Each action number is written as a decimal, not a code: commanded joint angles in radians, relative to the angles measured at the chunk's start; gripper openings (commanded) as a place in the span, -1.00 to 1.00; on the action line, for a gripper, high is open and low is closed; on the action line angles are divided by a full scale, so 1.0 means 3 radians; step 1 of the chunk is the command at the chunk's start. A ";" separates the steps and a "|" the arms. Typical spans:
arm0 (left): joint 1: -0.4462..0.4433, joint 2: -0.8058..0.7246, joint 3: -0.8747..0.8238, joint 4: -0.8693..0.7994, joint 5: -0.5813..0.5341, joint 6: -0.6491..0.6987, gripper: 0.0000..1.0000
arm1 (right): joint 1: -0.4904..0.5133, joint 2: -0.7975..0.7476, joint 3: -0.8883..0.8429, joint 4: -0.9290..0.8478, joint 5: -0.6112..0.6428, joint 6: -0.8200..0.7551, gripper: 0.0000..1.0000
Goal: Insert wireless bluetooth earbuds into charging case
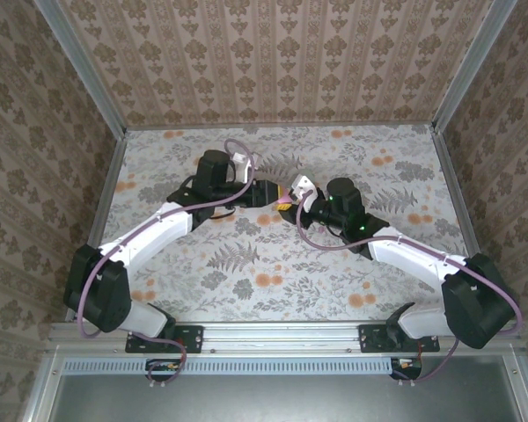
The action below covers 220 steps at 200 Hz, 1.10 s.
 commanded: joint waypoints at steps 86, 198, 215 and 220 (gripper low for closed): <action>0.0083 -0.0185 -0.0004 0.0534 0.0052 -0.0655 -0.72 | -0.0060 -0.0556 -0.0207 0.0356 -0.0156 0.0061 0.23; 0.0130 -0.0447 -0.0113 0.1080 0.0170 -0.1487 -0.73 | -0.0504 -0.0556 0.0049 0.0589 -0.0950 0.0276 0.35; 0.0126 -0.0460 -0.0115 0.1100 0.0174 -0.1495 -0.73 | -0.0465 -0.0466 0.0125 0.0637 -0.0948 0.0265 0.34; 0.0121 -0.0461 -0.0115 0.1101 0.0176 -0.1496 -0.73 | -0.0453 -0.0433 0.0147 0.0637 -0.0941 0.0258 0.34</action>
